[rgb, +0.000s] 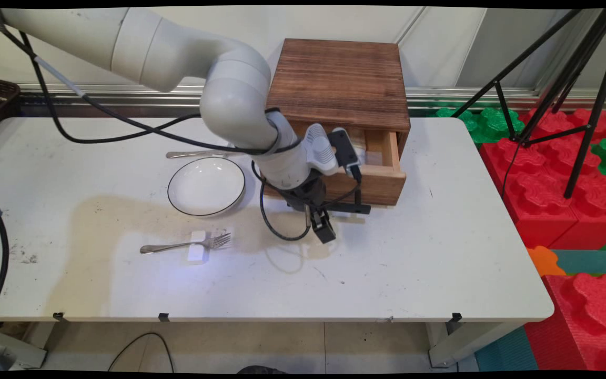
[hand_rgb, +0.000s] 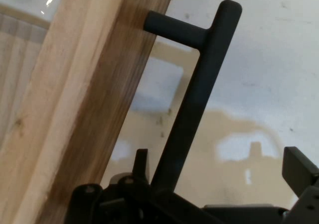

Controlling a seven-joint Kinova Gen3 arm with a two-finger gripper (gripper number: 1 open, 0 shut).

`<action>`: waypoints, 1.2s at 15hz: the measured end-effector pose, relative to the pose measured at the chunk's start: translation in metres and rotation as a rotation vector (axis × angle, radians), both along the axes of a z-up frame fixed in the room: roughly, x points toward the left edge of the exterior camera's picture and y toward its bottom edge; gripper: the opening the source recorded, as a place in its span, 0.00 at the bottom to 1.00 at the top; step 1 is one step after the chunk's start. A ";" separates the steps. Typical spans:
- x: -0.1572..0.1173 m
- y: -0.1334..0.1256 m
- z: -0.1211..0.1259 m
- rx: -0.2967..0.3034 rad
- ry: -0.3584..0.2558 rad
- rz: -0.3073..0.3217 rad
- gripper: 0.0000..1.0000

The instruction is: Open the drawer

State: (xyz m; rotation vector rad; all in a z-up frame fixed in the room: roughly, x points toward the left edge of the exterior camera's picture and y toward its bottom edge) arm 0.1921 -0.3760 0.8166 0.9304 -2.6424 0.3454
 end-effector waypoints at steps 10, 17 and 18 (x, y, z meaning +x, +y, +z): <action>-0.007 0.036 -0.001 0.033 -0.001 -0.016 1.00; -0.015 0.063 -0.002 0.054 0.009 -0.033 1.00; -0.016 0.065 -0.002 0.055 0.010 -0.034 1.00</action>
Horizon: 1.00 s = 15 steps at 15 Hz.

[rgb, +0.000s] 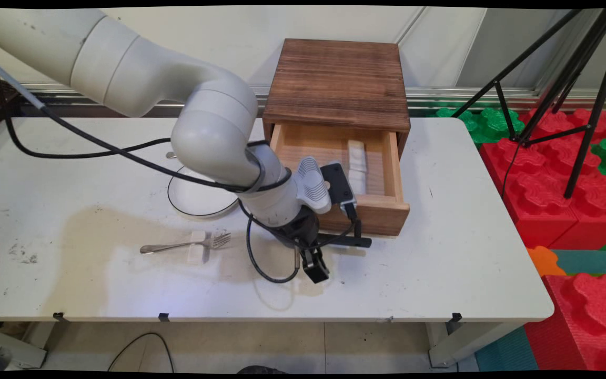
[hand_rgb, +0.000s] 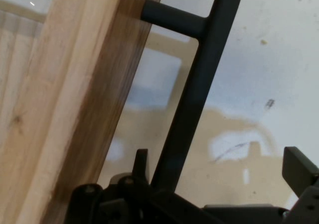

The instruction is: Open the drawer

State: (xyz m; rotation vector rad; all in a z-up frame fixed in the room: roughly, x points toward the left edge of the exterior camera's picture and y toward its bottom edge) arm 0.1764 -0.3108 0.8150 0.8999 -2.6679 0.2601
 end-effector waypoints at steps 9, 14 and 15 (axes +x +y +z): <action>-0.006 0.021 0.003 0.009 0.006 -0.011 1.00; -0.007 0.032 0.004 0.016 0.006 -0.017 1.00; -0.007 0.034 0.004 0.018 0.006 -0.018 1.00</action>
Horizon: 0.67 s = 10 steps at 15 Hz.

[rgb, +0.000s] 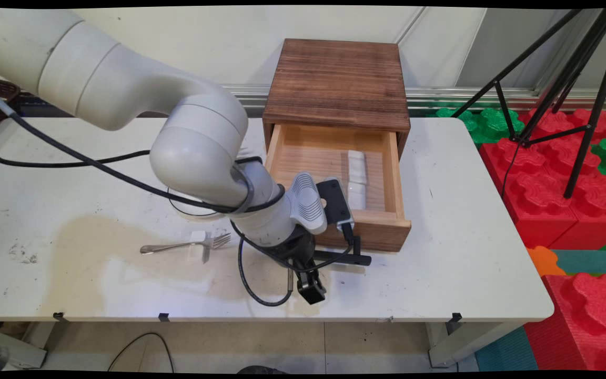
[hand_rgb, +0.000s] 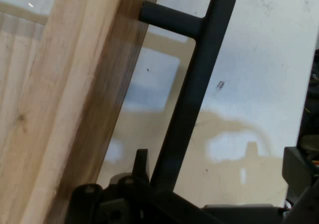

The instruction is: Open the drawer

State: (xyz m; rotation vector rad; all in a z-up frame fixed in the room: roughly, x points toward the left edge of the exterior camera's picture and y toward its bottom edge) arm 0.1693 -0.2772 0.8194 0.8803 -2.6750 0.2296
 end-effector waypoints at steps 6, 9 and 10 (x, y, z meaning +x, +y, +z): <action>0.000 0.009 0.002 0.005 0.000 -0.004 1.00; 0.000 0.012 0.003 0.007 0.000 -0.005 1.00; 0.000 0.013 0.003 0.007 0.000 -0.005 1.00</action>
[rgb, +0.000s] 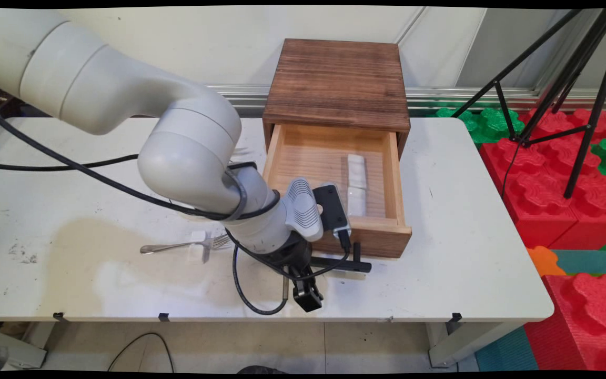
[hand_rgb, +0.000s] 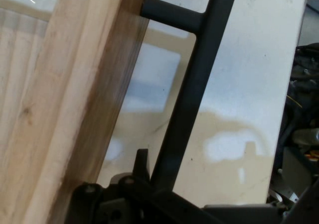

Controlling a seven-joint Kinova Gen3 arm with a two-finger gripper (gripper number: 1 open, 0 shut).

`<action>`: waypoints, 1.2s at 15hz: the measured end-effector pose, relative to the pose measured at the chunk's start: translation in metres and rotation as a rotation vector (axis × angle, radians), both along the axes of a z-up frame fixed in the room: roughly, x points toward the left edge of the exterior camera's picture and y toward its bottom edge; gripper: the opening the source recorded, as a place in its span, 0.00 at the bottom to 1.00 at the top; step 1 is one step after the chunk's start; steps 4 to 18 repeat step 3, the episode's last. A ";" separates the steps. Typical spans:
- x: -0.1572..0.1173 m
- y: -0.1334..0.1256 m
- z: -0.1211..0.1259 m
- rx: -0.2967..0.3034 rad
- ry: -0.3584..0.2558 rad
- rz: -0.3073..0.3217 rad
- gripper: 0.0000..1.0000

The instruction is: Open the drawer

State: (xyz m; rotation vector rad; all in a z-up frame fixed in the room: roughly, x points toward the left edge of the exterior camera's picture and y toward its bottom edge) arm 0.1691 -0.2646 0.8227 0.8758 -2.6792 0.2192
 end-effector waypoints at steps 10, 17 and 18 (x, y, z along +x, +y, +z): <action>0.000 0.002 0.001 0.000 0.000 0.000 1.00; 0.000 0.002 0.001 0.000 0.000 0.000 1.00; 0.000 0.002 0.001 0.000 0.000 0.000 1.00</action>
